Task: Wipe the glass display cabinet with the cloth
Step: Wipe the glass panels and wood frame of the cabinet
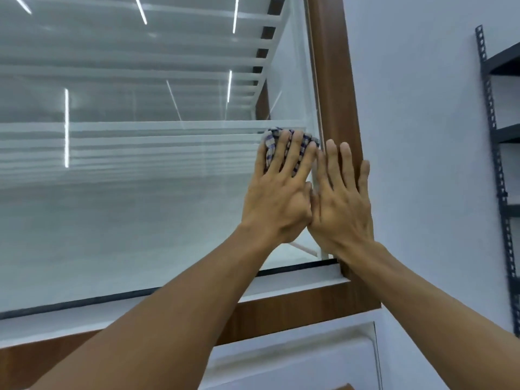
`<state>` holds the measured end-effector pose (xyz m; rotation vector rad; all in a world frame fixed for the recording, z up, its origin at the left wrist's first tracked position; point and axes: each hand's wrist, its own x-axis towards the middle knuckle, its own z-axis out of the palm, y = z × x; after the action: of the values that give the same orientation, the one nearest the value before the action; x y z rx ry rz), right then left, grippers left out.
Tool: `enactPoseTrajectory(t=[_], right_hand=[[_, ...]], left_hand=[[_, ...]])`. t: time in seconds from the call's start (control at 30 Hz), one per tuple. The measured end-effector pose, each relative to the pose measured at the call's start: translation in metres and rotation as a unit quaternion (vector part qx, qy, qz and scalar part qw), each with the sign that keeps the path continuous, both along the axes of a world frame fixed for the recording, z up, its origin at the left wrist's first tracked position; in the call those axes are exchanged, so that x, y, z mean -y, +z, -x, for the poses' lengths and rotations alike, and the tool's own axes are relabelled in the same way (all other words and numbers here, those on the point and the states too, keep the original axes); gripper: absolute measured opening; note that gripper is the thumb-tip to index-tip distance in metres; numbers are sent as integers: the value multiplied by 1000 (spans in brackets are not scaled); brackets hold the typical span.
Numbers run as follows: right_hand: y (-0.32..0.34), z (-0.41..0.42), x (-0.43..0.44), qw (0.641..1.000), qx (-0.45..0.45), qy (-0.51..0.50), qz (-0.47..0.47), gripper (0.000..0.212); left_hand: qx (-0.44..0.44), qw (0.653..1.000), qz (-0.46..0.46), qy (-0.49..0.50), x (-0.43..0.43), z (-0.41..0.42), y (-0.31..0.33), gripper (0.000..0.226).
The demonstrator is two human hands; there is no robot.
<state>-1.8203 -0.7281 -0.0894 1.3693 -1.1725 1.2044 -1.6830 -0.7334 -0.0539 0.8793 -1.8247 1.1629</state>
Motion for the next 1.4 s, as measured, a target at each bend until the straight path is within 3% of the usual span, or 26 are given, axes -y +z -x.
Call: enactPoseTrajectory(t=[0.17,0.3,0.47,0.53,0.73,0.9,1.1,1.27,1.4], right_hand=[[-43,25,-1,996,-24,89,8,62],[-77,29,-1,993,-20,112,3,62],[-81,26,0,994,0,107,10,61],[-82,26,0,994,7,111,7,60],[-94,14,-5,992,43,122,-6,67],[-115,-5,-5,987,106,124,5,67],[-129,-8,-10,982,142,122,-6,68],[-133,-10,-9,981,149,120,0,67],[-139,-4,-9,983,128,132,2,68]], left_hand=[[55,998,-24,-22,-5,15,-40,68],[178,984,15,-10,0,-17,-51,66],[51,999,0,-19,-3,17,-44,65],[64,998,-10,-22,-4,17,-57,67],[298,954,-36,-15,-10,-43,-56,61],[199,980,-1,10,-11,-44,-39,62],[374,925,-58,-28,-12,-53,-53,56],[300,952,-59,-24,-13,-23,-67,61],[346,932,-93,-51,-16,-40,-61,57]])
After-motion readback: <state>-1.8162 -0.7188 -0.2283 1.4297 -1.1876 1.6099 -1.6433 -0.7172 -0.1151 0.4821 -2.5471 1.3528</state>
